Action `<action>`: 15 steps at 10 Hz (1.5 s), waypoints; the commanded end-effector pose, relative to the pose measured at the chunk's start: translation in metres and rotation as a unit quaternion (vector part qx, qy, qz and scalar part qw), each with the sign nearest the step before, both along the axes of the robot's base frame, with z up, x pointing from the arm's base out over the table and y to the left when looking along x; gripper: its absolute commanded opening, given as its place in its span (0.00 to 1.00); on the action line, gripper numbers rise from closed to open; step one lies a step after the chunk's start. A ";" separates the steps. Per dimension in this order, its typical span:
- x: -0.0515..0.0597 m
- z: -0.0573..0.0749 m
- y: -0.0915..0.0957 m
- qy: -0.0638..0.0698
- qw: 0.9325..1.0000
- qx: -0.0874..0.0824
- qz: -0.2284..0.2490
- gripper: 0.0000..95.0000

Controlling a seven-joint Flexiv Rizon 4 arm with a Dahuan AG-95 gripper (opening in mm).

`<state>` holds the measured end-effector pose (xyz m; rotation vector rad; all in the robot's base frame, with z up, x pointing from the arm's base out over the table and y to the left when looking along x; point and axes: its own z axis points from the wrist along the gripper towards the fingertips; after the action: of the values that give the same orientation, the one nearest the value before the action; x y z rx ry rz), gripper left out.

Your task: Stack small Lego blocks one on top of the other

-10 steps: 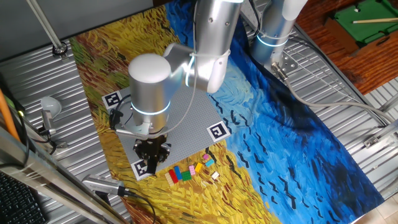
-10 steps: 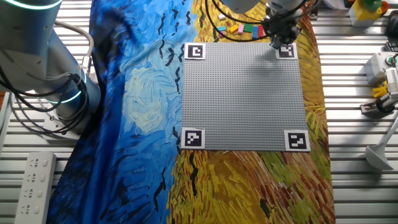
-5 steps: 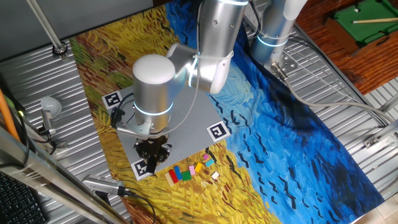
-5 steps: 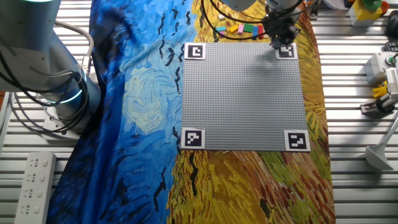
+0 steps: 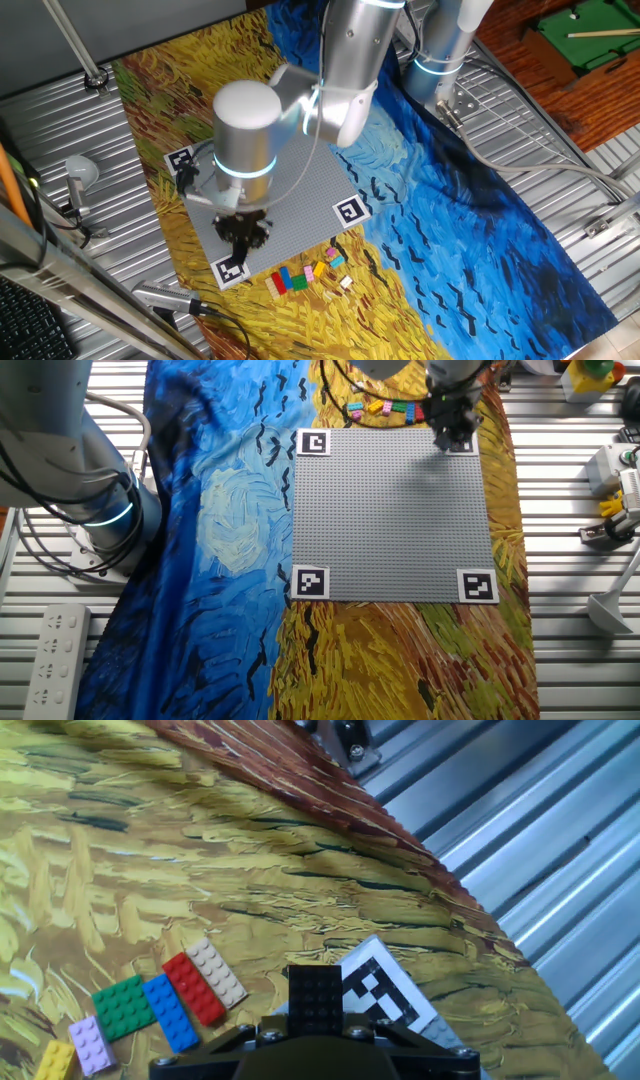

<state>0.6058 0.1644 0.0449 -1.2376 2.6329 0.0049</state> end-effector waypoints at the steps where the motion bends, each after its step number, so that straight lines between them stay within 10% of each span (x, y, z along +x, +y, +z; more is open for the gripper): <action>1: 0.001 0.000 0.002 0.003 1.000 0.001 0.006 0.00; 15: 0.000 -0.005 -0.025 0.015 0.993 0.004 -0.115 0.00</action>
<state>0.6054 0.1382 0.0396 -0.9303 2.7841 -0.0103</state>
